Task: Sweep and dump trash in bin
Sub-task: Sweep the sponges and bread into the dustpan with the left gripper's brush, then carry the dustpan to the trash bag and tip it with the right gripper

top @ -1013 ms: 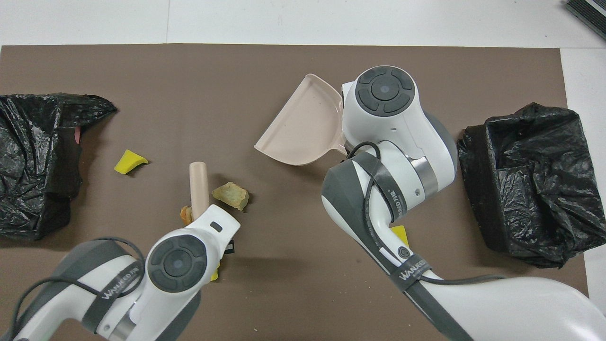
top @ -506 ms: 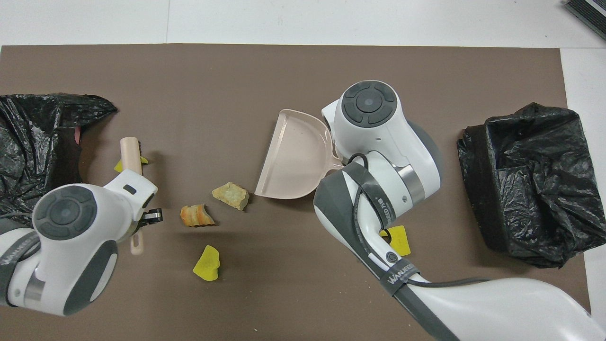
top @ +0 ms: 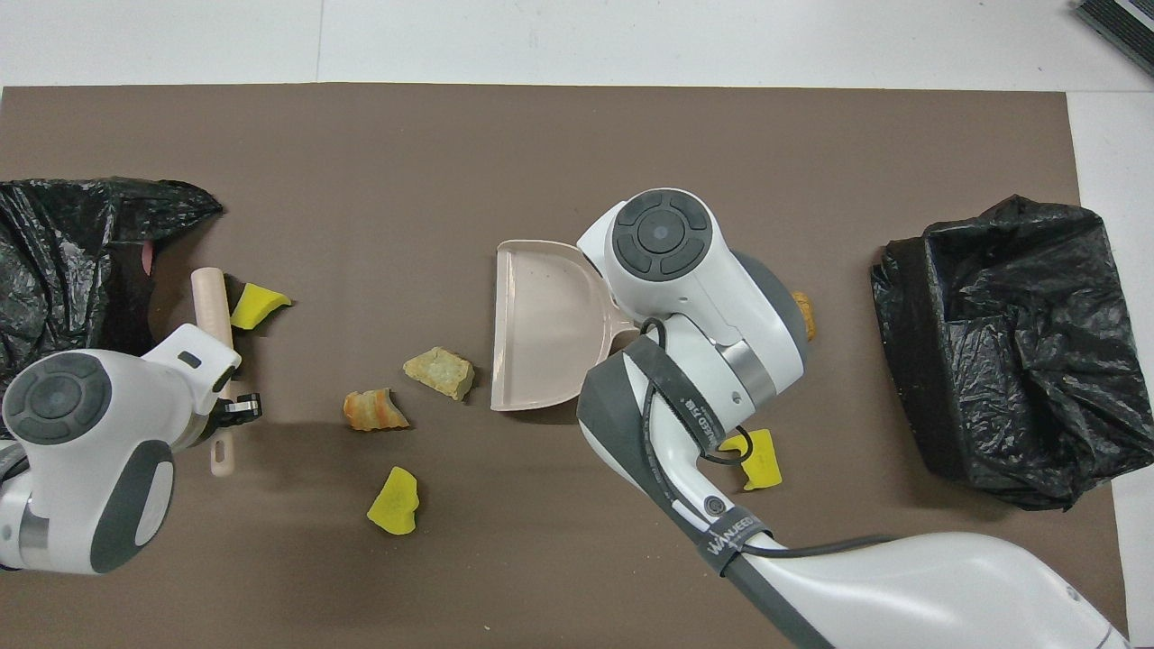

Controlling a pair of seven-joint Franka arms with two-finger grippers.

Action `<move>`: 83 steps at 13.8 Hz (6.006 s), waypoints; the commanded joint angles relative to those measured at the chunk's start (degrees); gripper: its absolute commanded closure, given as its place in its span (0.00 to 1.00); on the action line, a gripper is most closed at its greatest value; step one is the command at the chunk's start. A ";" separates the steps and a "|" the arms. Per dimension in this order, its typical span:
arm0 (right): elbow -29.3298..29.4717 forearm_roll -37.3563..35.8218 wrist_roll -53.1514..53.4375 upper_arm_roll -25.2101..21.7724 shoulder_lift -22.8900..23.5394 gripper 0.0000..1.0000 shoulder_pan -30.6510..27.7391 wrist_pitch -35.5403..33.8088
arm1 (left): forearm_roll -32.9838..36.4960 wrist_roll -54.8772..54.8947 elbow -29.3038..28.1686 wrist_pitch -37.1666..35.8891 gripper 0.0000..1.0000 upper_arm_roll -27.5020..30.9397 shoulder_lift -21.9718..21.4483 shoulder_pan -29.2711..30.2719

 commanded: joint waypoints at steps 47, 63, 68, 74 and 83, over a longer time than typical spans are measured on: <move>-1.97 -2.48 -1.36 0.33 -1.04 1.00 -0.71 1.63 | -23.81 -32.99 5.51 -9.30 1.00 0.20 3.37 -24.26; -1.70 -2.48 -1.18 0.33 -0.87 1.00 -0.71 1.72 | -29.08 -2.16 20.46 -5.60 1.00 -1.73 13.05 -27.68; -1.44 -1.52 -1.27 0.33 -0.96 1.00 -1.76 2.78 | -22.94 -3.22 19.94 -13.16 1.00 -1.29 9.28 -21.45; -1.53 -0.46 -4.14 0.68 -3.85 1.00 -7.45 5.49 | -18.46 -8.92 12.03 -11.59 1.00 -1.47 2.69 -24.76; -1.61 14.20 -39.89 0.60 -11.06 1.00 -34.94 0.58 | -15.55 -28.96 4.56 -5.71 1.00 -1.91 -0.23 -43.12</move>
